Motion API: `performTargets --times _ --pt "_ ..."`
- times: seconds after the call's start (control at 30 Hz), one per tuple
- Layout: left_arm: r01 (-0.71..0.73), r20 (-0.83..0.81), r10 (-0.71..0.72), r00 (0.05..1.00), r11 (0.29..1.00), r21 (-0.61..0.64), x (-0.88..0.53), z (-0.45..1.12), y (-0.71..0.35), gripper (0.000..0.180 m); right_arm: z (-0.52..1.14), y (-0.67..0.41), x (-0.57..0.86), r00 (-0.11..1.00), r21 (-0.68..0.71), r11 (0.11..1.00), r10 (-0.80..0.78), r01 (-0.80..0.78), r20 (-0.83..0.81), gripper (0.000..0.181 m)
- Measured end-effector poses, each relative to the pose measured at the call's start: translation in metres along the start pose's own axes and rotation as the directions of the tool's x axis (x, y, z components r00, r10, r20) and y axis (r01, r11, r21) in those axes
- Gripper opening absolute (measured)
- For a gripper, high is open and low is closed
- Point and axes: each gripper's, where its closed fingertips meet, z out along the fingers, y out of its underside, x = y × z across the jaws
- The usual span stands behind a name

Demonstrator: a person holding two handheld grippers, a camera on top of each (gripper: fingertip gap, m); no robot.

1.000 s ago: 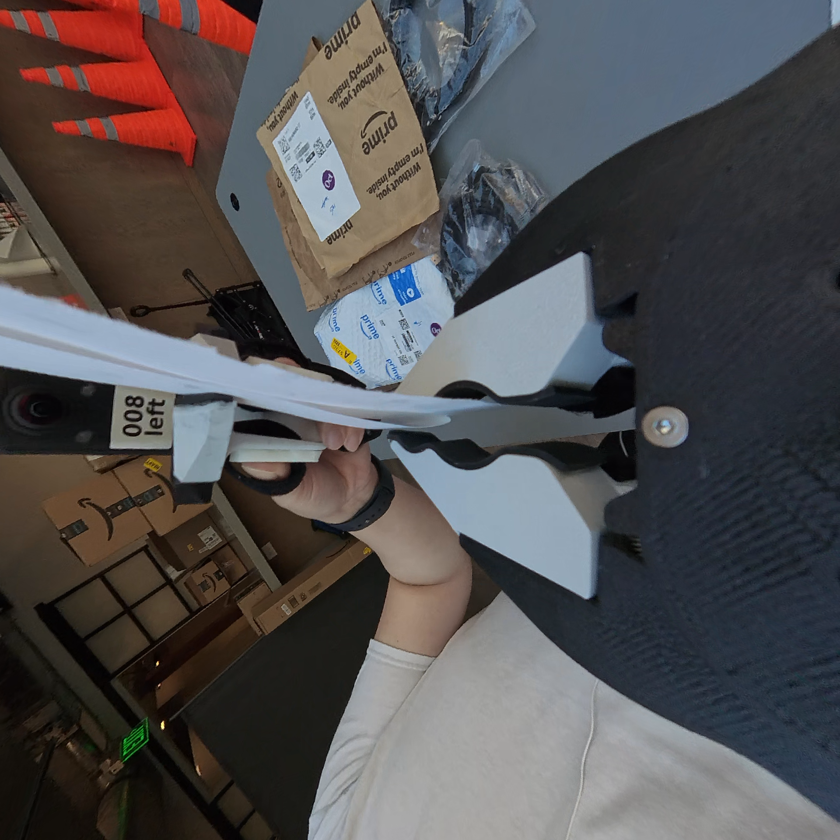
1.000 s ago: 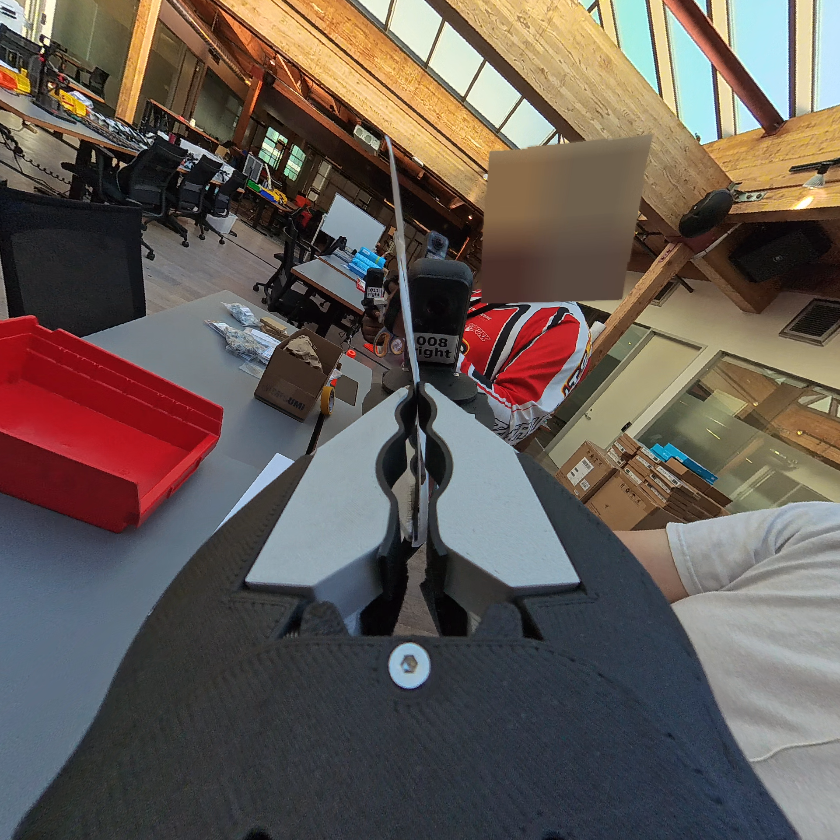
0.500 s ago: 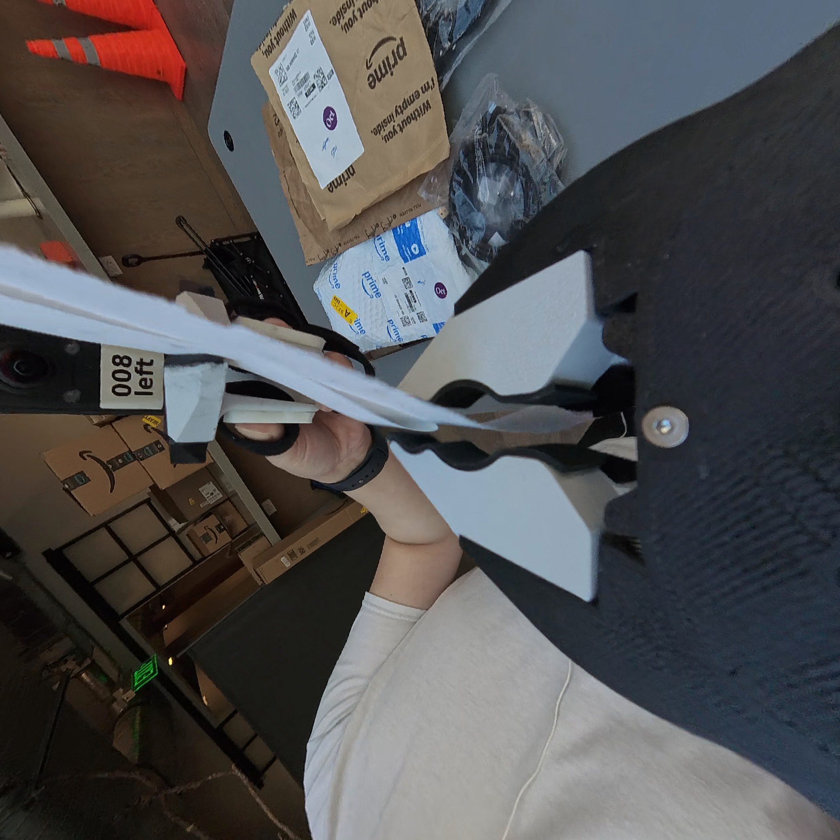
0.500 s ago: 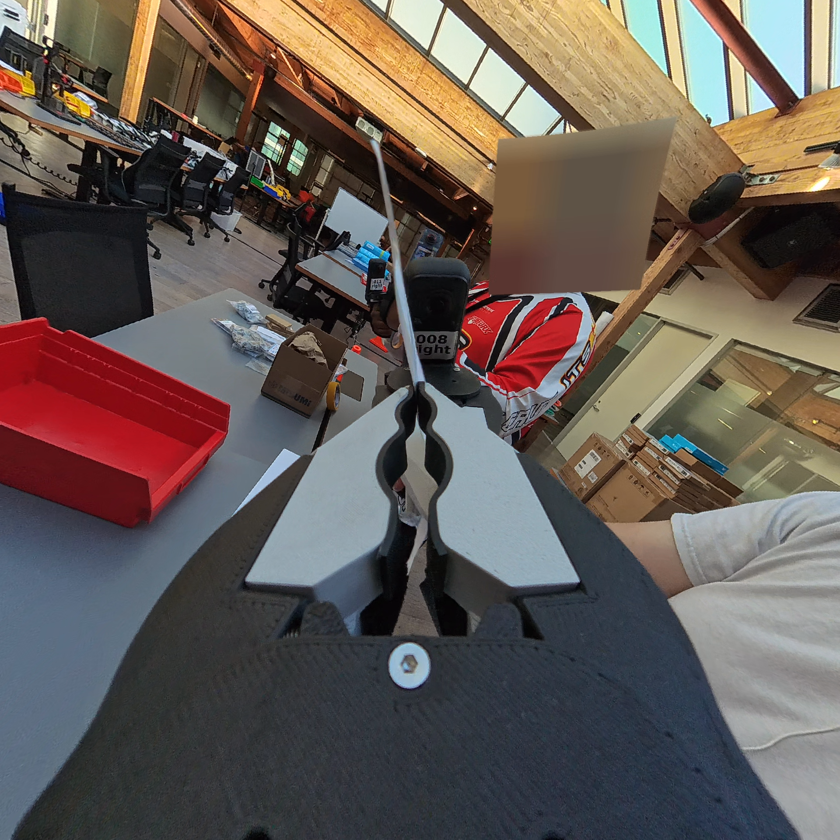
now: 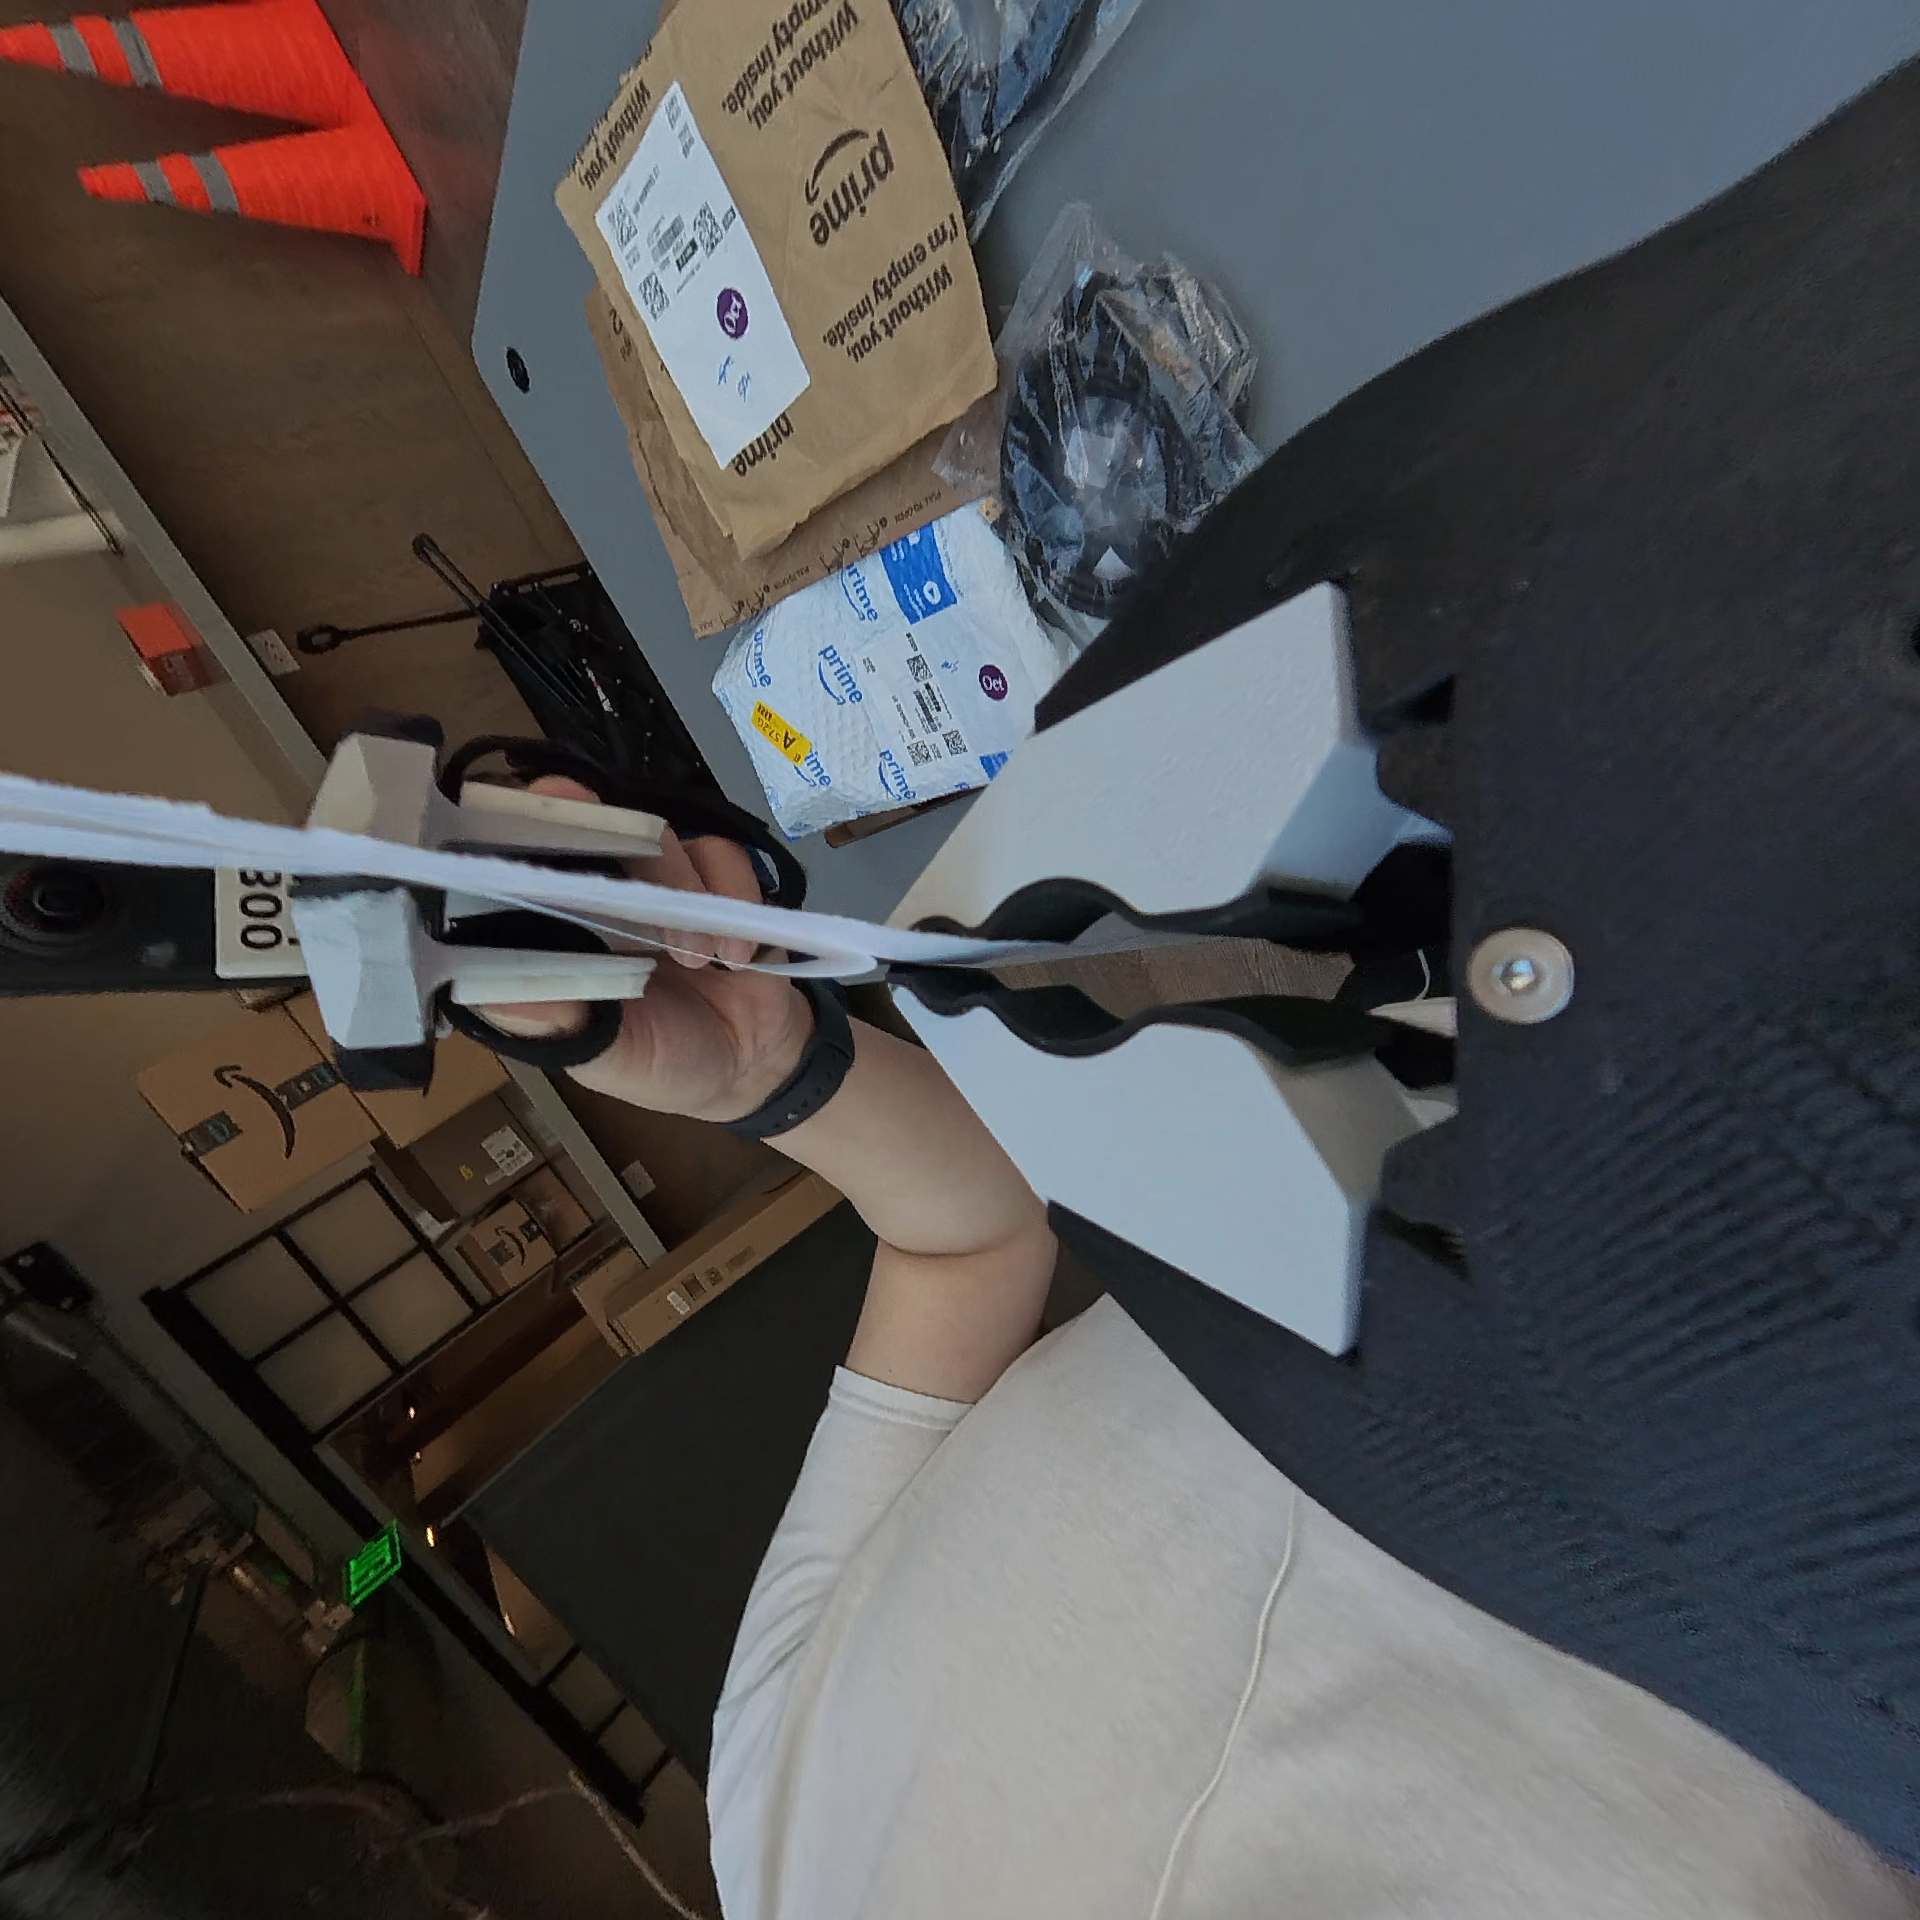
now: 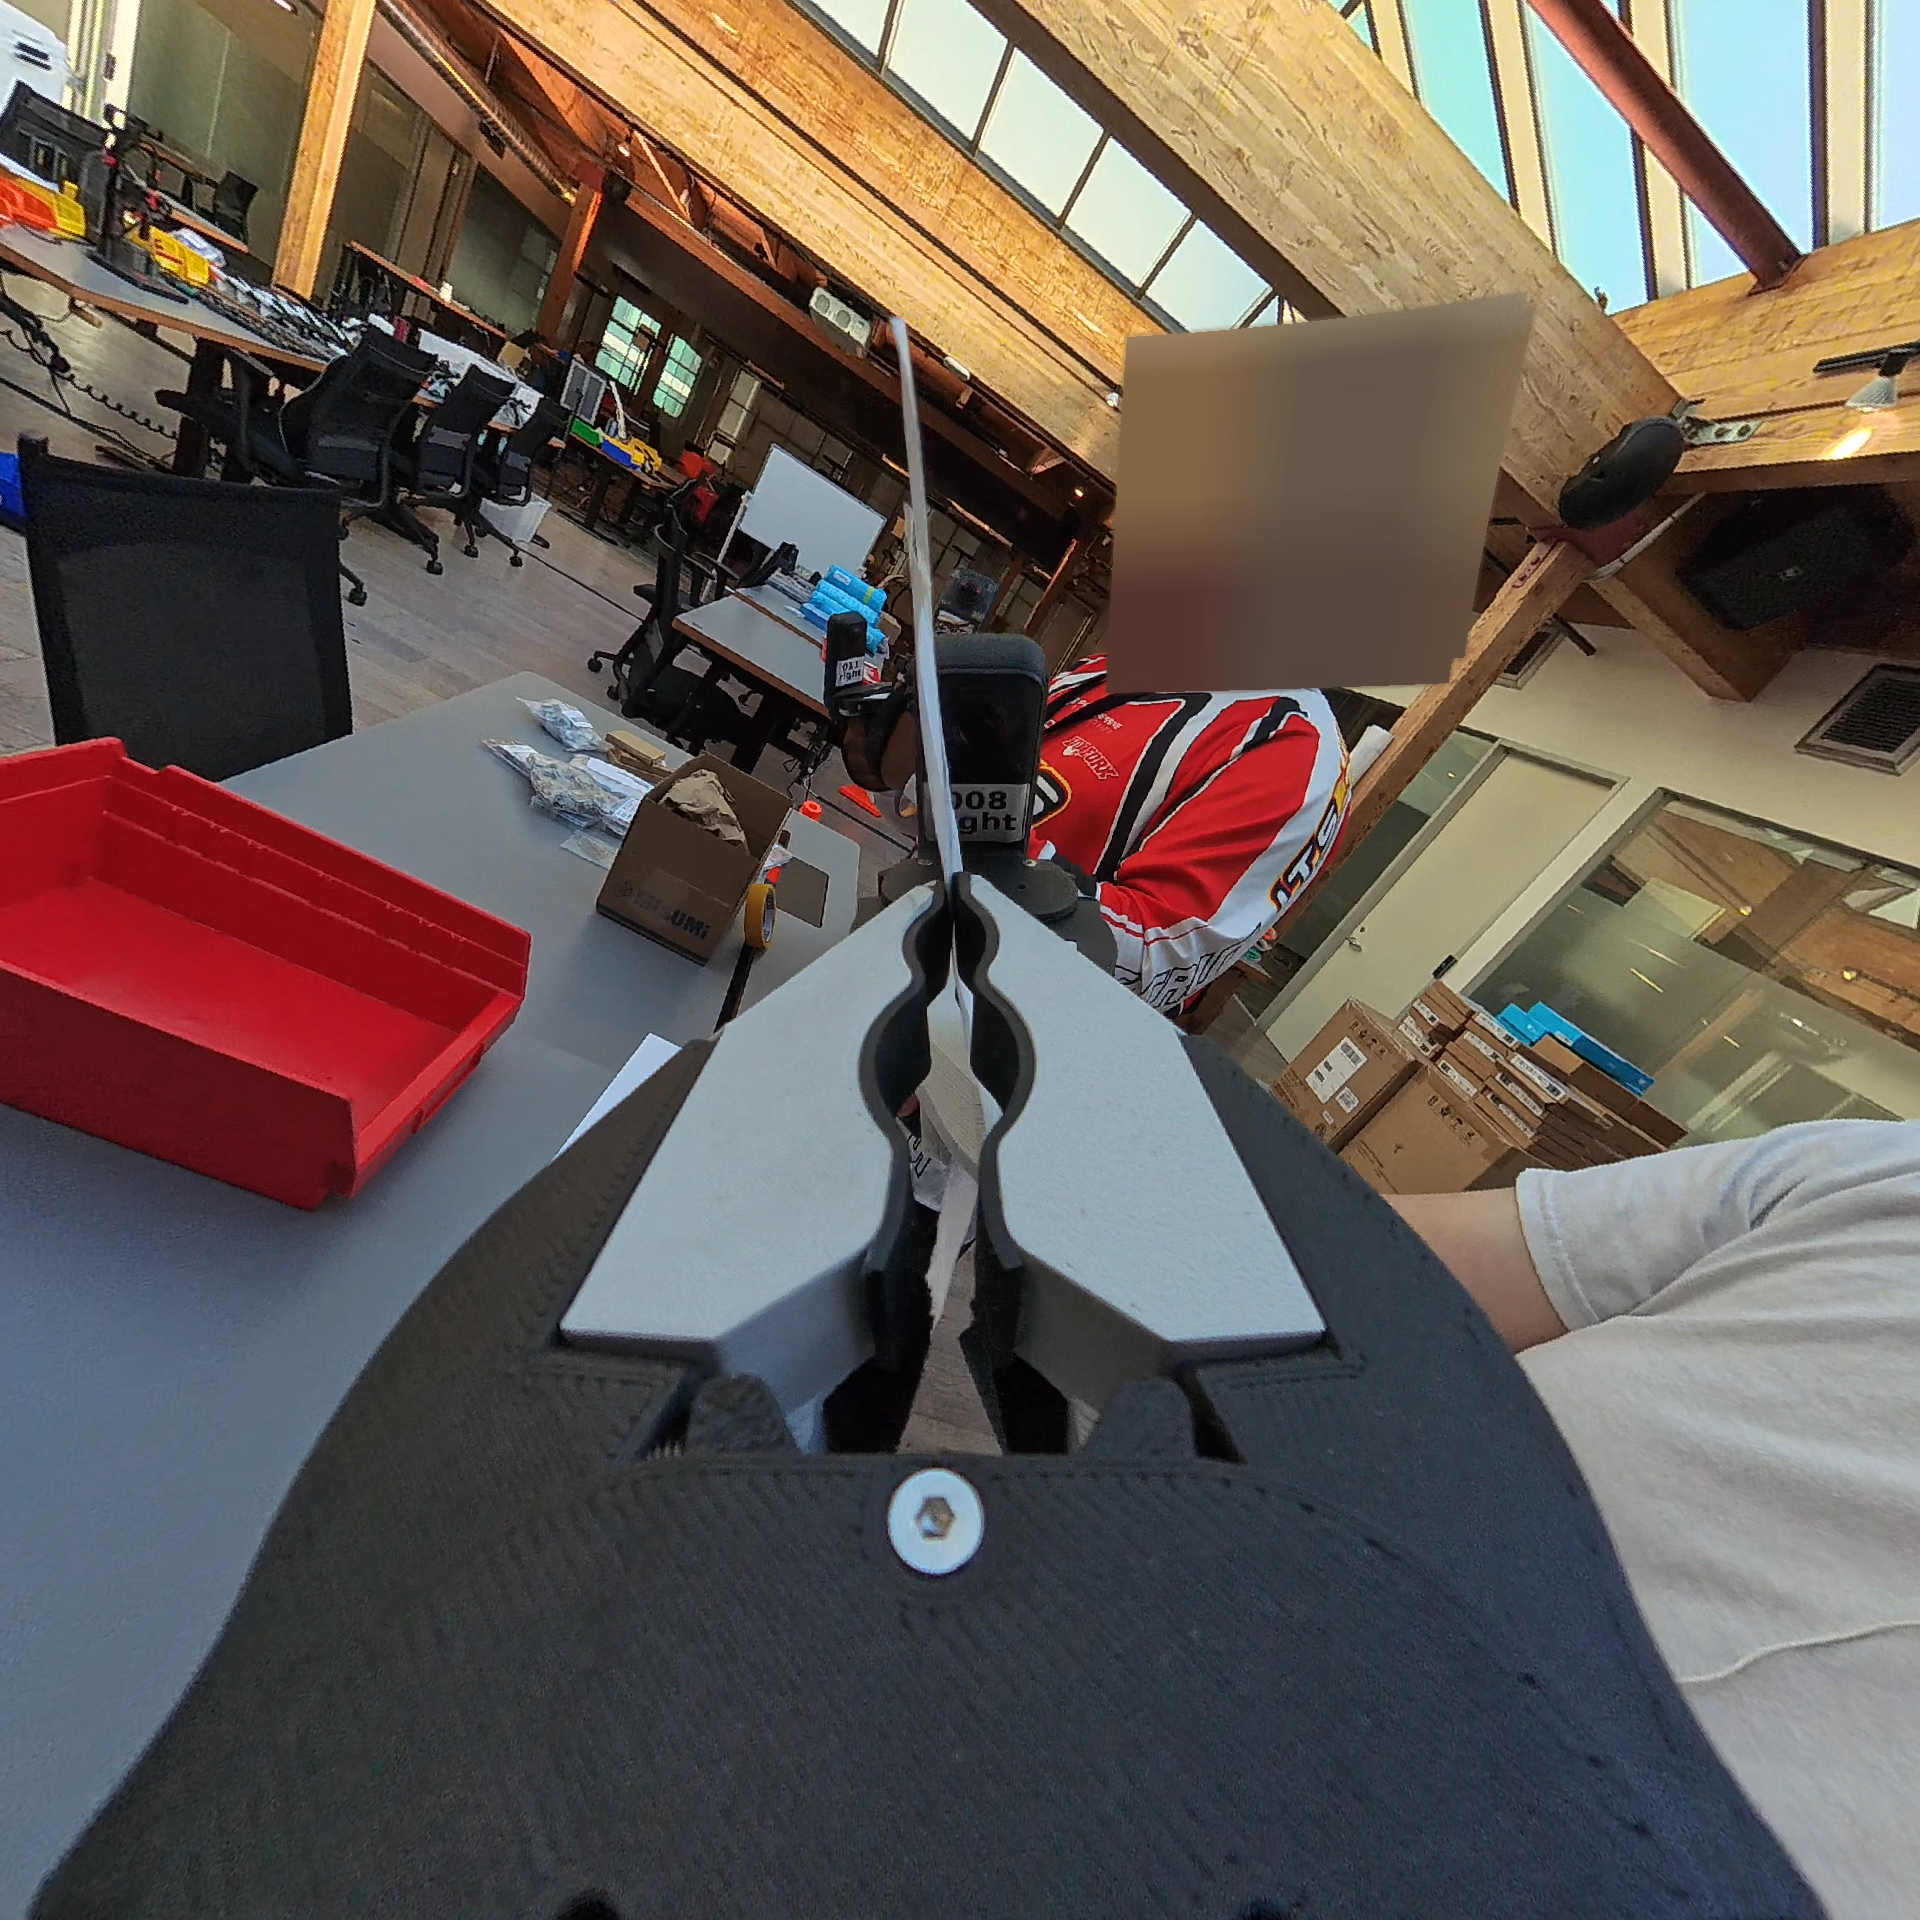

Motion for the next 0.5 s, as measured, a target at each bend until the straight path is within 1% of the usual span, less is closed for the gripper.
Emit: performTargets --times 0.03,0.07,0.13,0.2,0.23,0.27,0.3,0.33,0.37,0.4,0.43,0.5 --pt "-0.009 0.015 0.009 1.0 1.0 0.004 -0.001 0.001 0.001 0.012 -0.001 0.0 0.0 1.0 0.0 1.0 -0.001 0.001 -0.004 0.0" --pt "-0.007 0.017 0.007 1.0 1.0 0.014 -0.001 -0.001 0.0 0.0 -0.001 0.0 0.001 1.0 -0.002 1.0 -0.004 0.004 -0.009 0.0" --pt "-0.008 0.013 0.007 1.0 1.0 0.03 0.002 -0.005 0.0 0.0 -0.002 -0.001 0.001 1.0 -0.001 1.0 -0.007 0.007 -0.014 0.0" --pt "-0.034 0.076 0.03 0.997 0.998 0.049 -0.004 -0.007 -0.001 0.0 -0.003 0.0 0.001 1.0 -0.006 1.0 -0.012 0.012 -0.021 0.0" --pt "-0.051 0.08 0.045 0.996 0.996 0.073 -0.003 -0.008 -0.004 0.026 -0.003 0.0 0.0 1.0 -0.007 1.0 -0.014 0.014 -0.019 0.0" --pt "-0.055 0.054 0.05 0.997 0.994 0.099 0.001 -0.01 -0.007 0.041 -0.003 0.001 -0.001 1.0 -0.012 1.0 -0.014 0.014 -0.015 0.0" --pt "-0.037 0.026 0.034 0.999 0.993 0.112 0.005 -0.014 -0.009 0.031 -0.004 0.001 -0.002 1.0 -0.016 1.0 -0.015 0.014 -0.013 0.0" --pt "-0.026 0.004 0.026 1.0 0.992 0.12 0.008 -0.017 -0.01 0.025 -0.004 0.001 -0.002 1.0 -0.017 1.0 -0.017 0.016 -0.016 0.0" --pt "-0.028 0.002 0.028 1.0 0.99 0.136 0.01 -0.021 -0.014 0.025 -0.003 0.001 -0.002 1.0 -0.021 1.0 -0.022 0.022 -0.02 0.0" --pt "-0.038 0.008 0.038 0.999 0.987 0.156 0.01 -0.025 -0.018 0.017 -0.003 0.001 -0.002 0.999 -0.023 0.999 -0.028 0.027 -0.021 0.0" --pt "-0.046 0.038 0.04 0.998 0.985 0.164 0.007 -0.028 -0.02 0.0 -0.002 0.002 -0.003 0.999 -0.026 0.999 -0.032 0.031 -0.024 0.0" --pt "-0.064 0.061 0.056 0.997 0.987 0.145 0.003 -0.029 -0.022 0.003 -0.001 0.001 -0.005 0.999 -0.025 0.999 -0.04 0.039 -0.02 0.0"
